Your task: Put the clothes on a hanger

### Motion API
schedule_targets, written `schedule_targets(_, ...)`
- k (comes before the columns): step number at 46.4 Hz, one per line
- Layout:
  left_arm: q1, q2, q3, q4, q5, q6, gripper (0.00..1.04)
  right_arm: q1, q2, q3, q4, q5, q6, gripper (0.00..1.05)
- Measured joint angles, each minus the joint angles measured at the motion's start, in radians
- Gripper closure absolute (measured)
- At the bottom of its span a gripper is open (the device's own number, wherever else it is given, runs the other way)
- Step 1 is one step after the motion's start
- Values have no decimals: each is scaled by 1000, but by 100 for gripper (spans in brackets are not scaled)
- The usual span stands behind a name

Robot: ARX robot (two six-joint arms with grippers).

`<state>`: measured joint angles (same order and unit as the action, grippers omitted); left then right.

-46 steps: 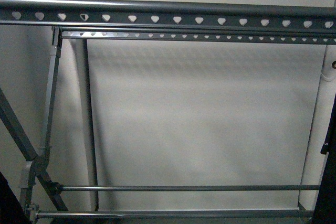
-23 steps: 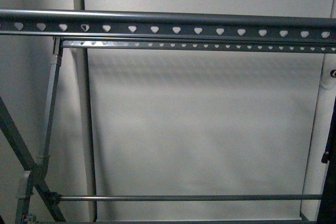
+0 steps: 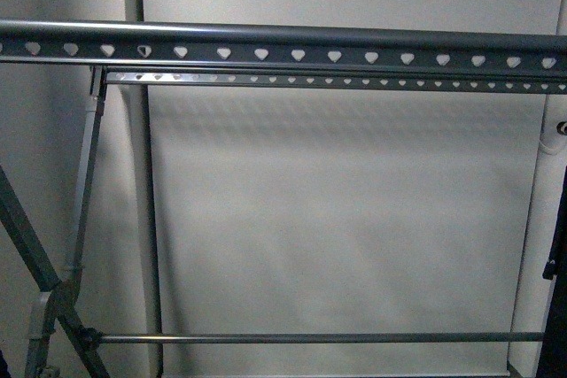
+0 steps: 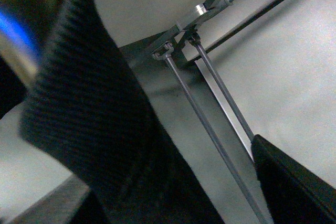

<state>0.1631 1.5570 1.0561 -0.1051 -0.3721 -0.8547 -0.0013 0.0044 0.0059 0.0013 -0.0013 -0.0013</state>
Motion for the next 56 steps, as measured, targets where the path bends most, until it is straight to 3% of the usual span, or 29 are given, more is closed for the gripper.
schedule_targets(11, 25, 23, 10, -13, 11, -2, 73, 0, 0, 0, 0, 0, 0, 7)
schedule_targets(19, 10, -29, -35, 9, 108, 38, 100, 0, 0, 0, 0, 0, 0, 7)
schedule_targets(31, -193, -440, -319, -27, 509, 338, 101, 0, 0, 0, 0, 0, 0, 7)
schedule_targets(37, -288, -620, -356, -121, 784, 535, 101, 0, 0, 0, 0, 0, 0, 7)
schedule_targets(41, -304, -658, -337, -195, 929, 678, 101, 0, 0, 0, 0, 0, 0, 7)
schedule_targets(46, -258, -594, -238, -355, 1184, 1027, 101, 0, 0, 0, 0, 0, 0, 7)
schedule_targets(50, -219, -504, -167, -416, 1257, 1211, 101, 0, 0, 0, 0, 0, 0, 7)
schedule_targets(56, -188, -377, -70, -474, 1253, 1510, 101, 0, 0, 0, 0, 1, 0, 7)
